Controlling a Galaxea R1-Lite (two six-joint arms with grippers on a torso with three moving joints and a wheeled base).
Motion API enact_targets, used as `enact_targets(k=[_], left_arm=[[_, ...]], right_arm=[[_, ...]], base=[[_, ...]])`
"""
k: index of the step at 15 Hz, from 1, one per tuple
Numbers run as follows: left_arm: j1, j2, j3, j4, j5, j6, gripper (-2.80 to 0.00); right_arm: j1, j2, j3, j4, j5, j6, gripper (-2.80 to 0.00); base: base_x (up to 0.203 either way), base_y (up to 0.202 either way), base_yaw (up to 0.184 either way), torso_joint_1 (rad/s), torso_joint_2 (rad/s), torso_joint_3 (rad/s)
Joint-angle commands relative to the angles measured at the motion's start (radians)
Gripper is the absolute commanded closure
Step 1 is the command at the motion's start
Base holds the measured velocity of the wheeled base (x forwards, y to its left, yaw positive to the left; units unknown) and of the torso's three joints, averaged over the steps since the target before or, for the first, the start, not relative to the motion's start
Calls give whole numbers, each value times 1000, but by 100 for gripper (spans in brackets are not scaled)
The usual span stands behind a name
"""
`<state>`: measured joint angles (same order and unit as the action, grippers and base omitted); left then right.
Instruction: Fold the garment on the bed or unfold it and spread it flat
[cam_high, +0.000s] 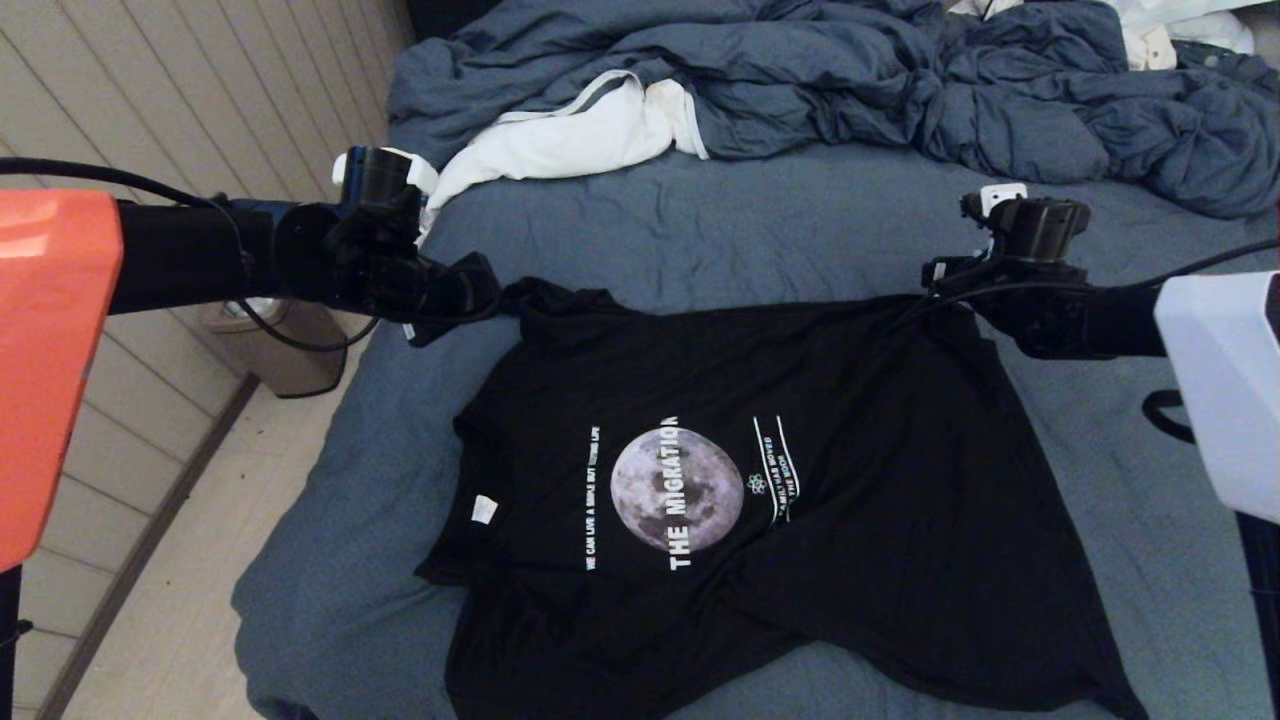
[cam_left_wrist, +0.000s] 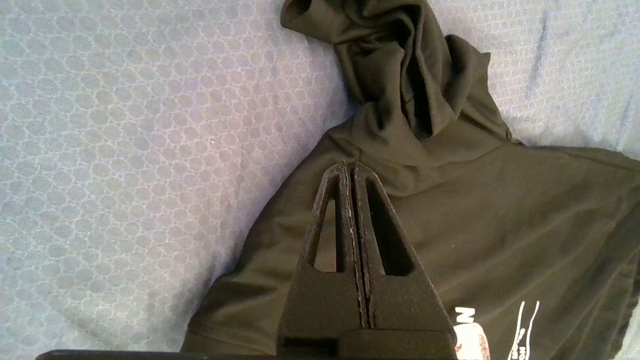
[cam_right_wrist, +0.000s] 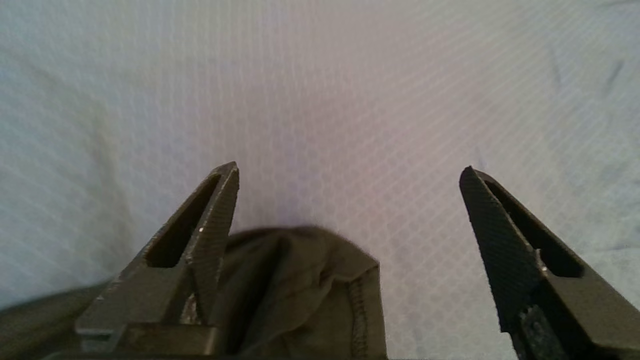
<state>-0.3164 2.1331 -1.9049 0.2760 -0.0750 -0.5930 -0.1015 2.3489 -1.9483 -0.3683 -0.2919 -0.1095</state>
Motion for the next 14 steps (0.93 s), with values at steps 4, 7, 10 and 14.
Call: enact_targets(k=[4,7,10,14], left_arm=[[0,-120,44,12,-8,-3,0],[-1,-286,205,9,-13,7,0],[-1,-504,370,5,-23,18,0],[38,-853,598,26,-19,84,0]], right_arm=[[18,-171,137,15,-2,11,0],[48,-381,308,146,81,24,0],[70,-593,422,356,171,104,0],[74,-893,643,496,220,137,0]], base=[[0,0,0,0,0,0],[0,0,0,0,0,0],[0,0,0,0,0,0],[0,0,0,0,0,0]])
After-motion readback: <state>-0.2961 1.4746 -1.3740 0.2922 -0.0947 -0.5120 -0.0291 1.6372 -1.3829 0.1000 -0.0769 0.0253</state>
